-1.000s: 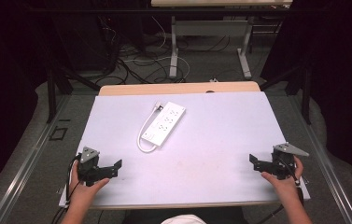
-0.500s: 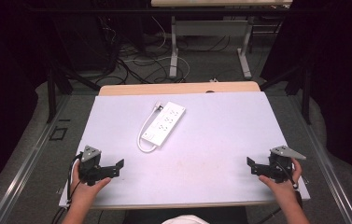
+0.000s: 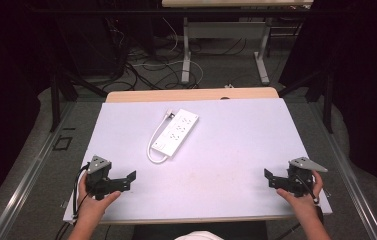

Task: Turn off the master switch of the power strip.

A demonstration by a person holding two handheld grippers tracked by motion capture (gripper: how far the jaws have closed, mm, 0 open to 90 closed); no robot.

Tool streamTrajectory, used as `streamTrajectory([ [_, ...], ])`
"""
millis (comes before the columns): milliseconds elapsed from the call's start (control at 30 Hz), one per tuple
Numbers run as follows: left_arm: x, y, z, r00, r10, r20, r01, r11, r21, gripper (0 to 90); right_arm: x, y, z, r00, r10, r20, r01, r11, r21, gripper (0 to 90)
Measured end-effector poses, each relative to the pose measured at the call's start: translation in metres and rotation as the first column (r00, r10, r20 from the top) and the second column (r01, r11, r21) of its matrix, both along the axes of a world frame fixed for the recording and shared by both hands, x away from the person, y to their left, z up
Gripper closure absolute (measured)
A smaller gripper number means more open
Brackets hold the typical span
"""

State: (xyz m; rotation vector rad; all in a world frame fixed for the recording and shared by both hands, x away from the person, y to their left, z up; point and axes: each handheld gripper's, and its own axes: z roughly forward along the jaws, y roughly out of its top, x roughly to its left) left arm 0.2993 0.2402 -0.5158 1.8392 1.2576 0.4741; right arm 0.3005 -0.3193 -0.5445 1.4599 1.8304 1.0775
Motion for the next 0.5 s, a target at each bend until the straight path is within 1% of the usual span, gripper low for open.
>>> streamTrajectory([
  [67,-0.001,-0.001,0.001,1.0000,0.004,-0.004,-0.004,1.0000,-0.008,0.5,0.000,0.001,0.000,0.9999,0.010,-0.011,-0.010,1.000,0.004,2.0],
  [200,-0.002,-0.002,0.004,0.9999,0.002,-0.012,-0.002,0.9999,-0.014,0.6,-0.001,0.002,0.000,0.9998,0.012,-0.014,-0.012,1.000,-0.002,2.3],
  [300,-0.002,-0.003,0.007,0.9999,0.004,-0.013,-0.004,0.9998,-0.018,0.6,-0.001,0.002,0.000,0.9998,0.014,-0.012,-0.014,1.000,0.004,2.6],
  [433,-0.001,-0.005,0.011,0.9999,0.005,-0.009,-0.005,0.9999,-0.014,0.9,0.000,0.002,-0.001,0.9998,0.018,-0.011,-0.018,1.000,-0.004,3.1],
  [467,-0.001,-0.005,0.012,0.9999,0.006,-0.009,-0.006,0.9999,-0.010,2.9,0.000,0.003,-0.002,0.9999,0.013,-0.001,-0.013,1.000,-0.006,3.4],
  [500,-0.001,-0.005,0.013,0.9999,0.007,-0.010,-0.007,0.9999,-0.010,2.9,0.000,0.003,-0.002,0.9999,0.013,-0.001,-0.013,1.000,-0.006,3.4],
])
